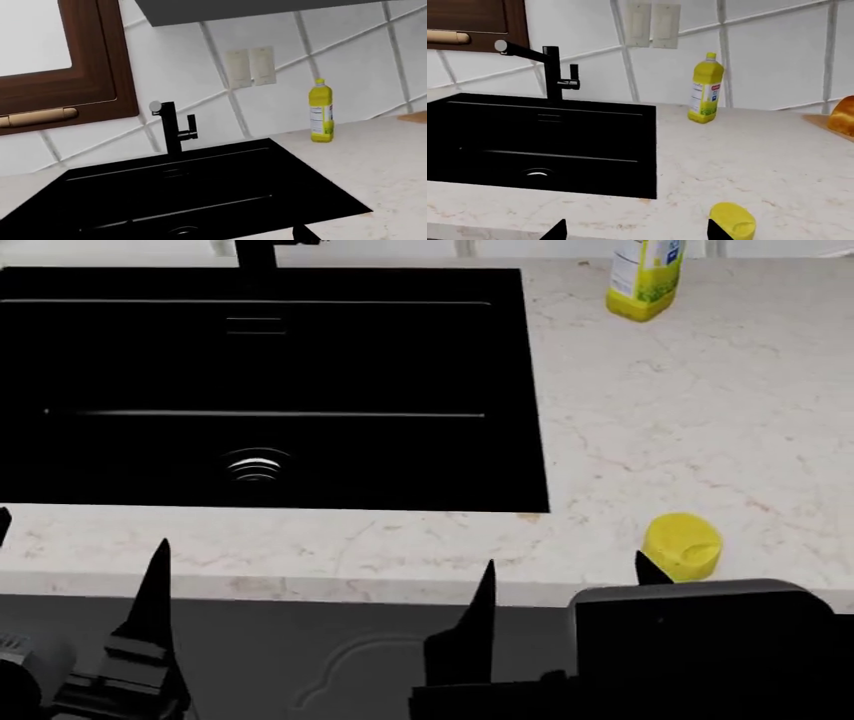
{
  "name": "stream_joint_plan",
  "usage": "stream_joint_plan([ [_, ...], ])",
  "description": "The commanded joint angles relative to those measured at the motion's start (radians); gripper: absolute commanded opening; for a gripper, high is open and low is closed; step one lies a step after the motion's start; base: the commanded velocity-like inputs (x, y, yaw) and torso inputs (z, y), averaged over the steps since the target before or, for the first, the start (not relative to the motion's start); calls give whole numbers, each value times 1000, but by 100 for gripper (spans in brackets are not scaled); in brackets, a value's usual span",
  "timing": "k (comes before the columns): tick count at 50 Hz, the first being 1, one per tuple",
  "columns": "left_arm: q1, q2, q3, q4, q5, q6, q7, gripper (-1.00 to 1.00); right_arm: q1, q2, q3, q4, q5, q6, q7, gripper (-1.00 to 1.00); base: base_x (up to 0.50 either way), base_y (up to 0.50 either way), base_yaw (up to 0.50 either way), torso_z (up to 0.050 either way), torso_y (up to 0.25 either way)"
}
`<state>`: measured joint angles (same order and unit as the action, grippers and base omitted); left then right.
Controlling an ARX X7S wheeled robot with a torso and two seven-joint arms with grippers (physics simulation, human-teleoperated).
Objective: Pick up the wedge of cheese and place it on the slice of bread to prepare a simple cheese on bread dish.
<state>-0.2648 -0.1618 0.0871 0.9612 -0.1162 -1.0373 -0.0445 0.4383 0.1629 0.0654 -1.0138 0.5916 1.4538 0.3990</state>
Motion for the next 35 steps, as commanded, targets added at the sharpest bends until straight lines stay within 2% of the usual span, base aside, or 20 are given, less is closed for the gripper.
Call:
stream_joint_plan([
  [1, -12, -5, 7, 9, -13, -24, -4, 100, 15, 25, 51, -27, 130, 32, 84, 100, 82, -336, 0, 0, 0],
  [10, -11, -1, -3, 10, -20, -29, -16, 100, 51, 49, 50, -14, 213, 35, 141, 100, 119, -338, 0, 0, 0],
  [22, -16, 2, -15, 14, -31, -43, -28, 100, 42, 58, 44, -5, 256, 9, 163, 100, 345, -265, 0, 0, 0],
  [24, -12, 1, -16, 11, -30, -34, -32, 100, 35, 57, 27, 5, 256, 3, 168, 100, 354, -131, 0, 0, 0],
  [26, -2, 1, -18, 13, -31, -12, -32, 100, 29, 15, 72, 57, 283, 38, 180, 100, 0, 0, 0, 0, 0],
  [28, -2, 1, -21, 11, -35, -12, -32, 100, 40, -3, 107, 58, 315, 65, 188, 100, 0, 0, 0, 0, 0],
  [29, -6, 2, -21, 23, -36, -22, -36, 100, 98, 23, 131, 165, 427, 116, 263, 100, 0, 0, 0, 0, 0],
  [31, -8, 1, -19, 23, -36, -26, -39, 100, 118, 43, 143, 206, 540, 112, 352, 100, 0, 0, 0, 0, 0],
  [35, -1, -2, -17, 15, -38, -12, -41, 100, 112, 35, 177, 250, 634, 98, 402, 100, 0, 0, 0, 0, 0],
])
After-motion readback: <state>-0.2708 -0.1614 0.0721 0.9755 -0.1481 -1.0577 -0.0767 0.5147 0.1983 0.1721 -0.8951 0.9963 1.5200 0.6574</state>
